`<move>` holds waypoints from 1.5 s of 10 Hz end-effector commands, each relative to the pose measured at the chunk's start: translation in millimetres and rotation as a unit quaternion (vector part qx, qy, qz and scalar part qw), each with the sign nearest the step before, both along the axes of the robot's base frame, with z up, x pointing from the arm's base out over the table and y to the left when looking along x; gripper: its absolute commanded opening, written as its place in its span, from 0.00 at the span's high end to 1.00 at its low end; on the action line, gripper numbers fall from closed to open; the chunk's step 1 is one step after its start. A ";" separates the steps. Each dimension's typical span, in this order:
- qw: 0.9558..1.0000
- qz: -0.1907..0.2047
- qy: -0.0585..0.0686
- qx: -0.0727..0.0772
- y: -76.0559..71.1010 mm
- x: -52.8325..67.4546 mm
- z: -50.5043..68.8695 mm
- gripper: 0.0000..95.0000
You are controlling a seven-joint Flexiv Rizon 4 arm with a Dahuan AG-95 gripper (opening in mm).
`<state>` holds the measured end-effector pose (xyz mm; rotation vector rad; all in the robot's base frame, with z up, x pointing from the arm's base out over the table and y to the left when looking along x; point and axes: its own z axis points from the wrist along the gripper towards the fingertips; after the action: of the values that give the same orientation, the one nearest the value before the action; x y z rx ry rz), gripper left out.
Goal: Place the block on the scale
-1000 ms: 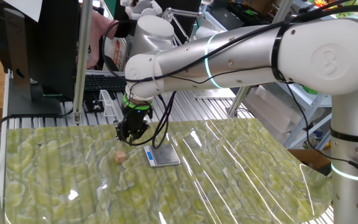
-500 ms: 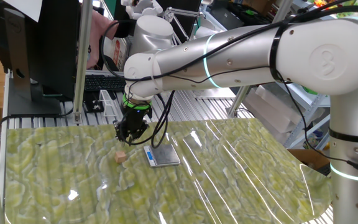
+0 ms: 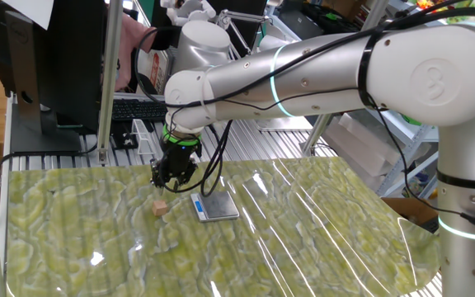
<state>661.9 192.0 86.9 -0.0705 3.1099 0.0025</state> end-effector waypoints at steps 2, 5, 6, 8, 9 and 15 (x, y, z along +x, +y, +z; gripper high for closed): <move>1.000 0.009 0.001 0.000 4.3 2.8 -5.9 0.60; 1.000 0.004 0.001 -0.003 10.3 8.5 -16.8 0.60; 1.000 -0.001 0.000 -0.004 11.9 11.2 -21.5 0.60; 1.000 0.002 0.003 -0.004 10.0 14.1 -24.3 0.60; 1.000 0.006 0.008 -0.005 7.2 16.4 -25.9 0.60; 1.000 0.004 0.015 -0.005 4.5 21.3 -32.4 0.60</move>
<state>684.4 196.8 53.6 -0.0810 3.1379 -0.0140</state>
